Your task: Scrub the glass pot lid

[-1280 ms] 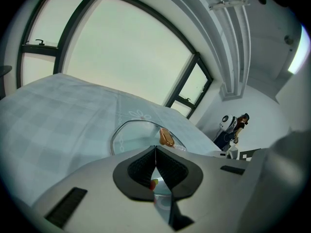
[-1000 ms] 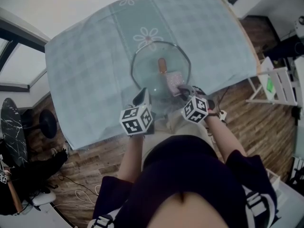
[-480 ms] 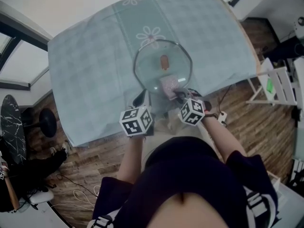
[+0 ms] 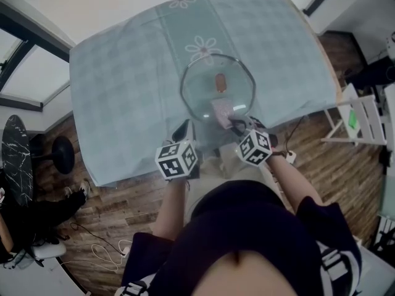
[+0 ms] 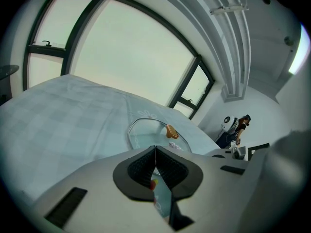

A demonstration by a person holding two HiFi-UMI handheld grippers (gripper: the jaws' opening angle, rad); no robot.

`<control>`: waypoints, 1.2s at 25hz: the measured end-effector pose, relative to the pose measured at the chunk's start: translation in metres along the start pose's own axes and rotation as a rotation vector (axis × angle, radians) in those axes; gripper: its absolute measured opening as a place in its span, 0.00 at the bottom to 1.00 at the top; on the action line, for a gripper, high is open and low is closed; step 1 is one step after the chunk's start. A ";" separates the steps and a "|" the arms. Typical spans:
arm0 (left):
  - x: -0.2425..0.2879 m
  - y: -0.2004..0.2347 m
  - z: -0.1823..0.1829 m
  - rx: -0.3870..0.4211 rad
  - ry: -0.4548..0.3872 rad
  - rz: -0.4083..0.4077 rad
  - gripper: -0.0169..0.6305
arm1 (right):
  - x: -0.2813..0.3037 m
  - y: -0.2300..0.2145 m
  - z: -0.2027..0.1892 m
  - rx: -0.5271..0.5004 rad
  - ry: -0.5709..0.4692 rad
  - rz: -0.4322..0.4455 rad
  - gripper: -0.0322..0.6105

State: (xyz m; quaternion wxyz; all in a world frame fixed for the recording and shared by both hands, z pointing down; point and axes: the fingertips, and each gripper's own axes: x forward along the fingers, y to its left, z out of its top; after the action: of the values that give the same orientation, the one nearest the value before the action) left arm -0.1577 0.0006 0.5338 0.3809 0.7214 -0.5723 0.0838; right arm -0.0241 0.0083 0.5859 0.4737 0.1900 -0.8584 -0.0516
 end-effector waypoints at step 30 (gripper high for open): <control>0.009 0.020 0.018 -0.067 -0.039 0.063 0.03 | 0.011 -0.098 0.132 -0.205 -0.058 -0.029 0.17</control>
State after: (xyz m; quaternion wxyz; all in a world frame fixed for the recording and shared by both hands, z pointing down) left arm -0.1784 -0.0188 0.5352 0.3906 0.6914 -0.6046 0.0626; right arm -0.1122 -0.0985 0.4966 0.4650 0.1514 -0.8590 -0.1516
